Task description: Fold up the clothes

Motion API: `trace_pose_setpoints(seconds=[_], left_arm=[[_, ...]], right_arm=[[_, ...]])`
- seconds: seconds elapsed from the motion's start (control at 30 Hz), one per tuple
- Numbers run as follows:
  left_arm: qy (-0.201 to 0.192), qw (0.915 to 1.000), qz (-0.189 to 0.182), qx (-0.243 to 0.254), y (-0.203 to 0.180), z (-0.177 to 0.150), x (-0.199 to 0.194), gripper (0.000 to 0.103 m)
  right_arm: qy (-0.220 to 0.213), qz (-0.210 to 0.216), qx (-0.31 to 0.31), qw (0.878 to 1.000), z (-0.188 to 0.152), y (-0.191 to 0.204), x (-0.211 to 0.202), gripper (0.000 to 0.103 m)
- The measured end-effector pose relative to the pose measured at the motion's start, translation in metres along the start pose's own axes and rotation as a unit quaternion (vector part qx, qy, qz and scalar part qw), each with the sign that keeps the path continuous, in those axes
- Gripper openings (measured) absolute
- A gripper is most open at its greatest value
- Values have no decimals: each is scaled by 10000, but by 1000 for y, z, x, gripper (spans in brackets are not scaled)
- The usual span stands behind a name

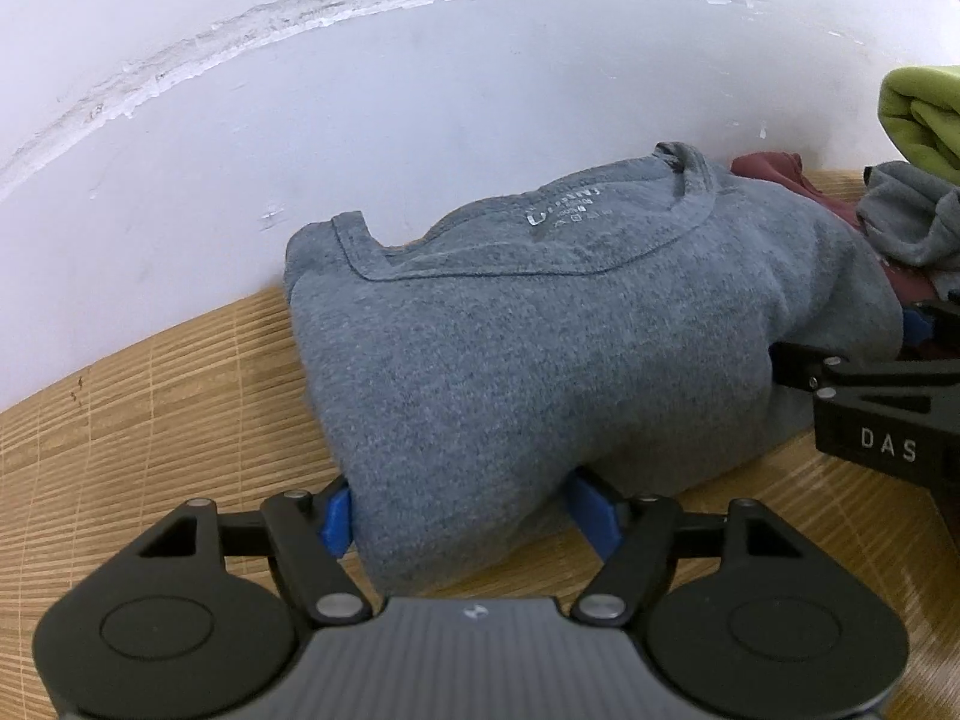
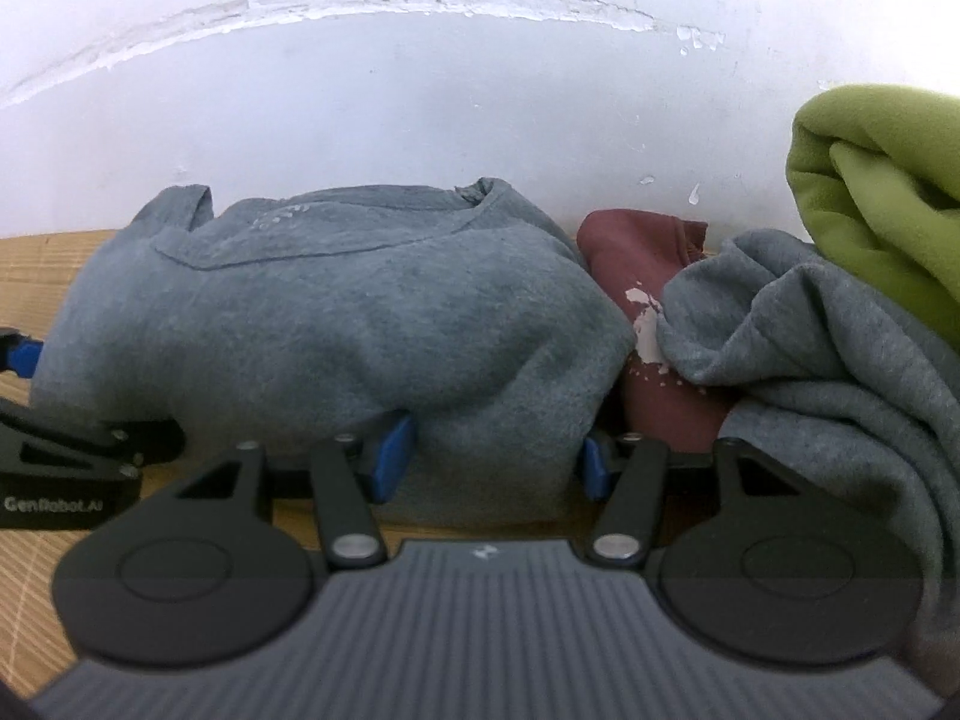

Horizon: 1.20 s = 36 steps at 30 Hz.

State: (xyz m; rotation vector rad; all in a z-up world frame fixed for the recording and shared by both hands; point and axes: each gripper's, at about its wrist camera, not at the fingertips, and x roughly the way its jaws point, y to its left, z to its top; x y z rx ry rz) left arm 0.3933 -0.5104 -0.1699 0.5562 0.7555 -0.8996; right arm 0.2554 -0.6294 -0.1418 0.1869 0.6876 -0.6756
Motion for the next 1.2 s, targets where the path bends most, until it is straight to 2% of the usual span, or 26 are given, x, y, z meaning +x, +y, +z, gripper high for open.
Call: trace_pose_setpoints(seconds=[0.1,0.27,0.37,0.57,0.77,0.93,1.07,1.2], left_arm=[[-7,10000,23,-79,-2,-2,-7,71],[-53,9991,-158,-395,3,-19,-42,69],[-103,9977,-340,-584,3,-36,-72,70],[-171,9949,-598,-788,-9,-70,-133,77],[-279,9965,-474,-622,-26,-98,-188,84],[-375,9955,-657,-571,-35,-122,-229,91],[-403,9941,-813,-589,-43,-143,-257,91],[-311,9930,-1004,-548,-51,-168,-275,91]], right_arm=[[-60,-50,99,9999,-1,0,-12,60],[-282,-88,250,9992,-22,-6,-72,61],[-312,91,423,9986,-50,-10,-117,62],[-34,117,527,9985,-118,-4,-199,62],[405,226,776,9959,-169,-3,-262,62],[409,146,931,9947,-178,-5,-295,62],[294,164,1093,9934,-181,-4,-320,62],[234,123,981,9948,-192,1,-347,62]])
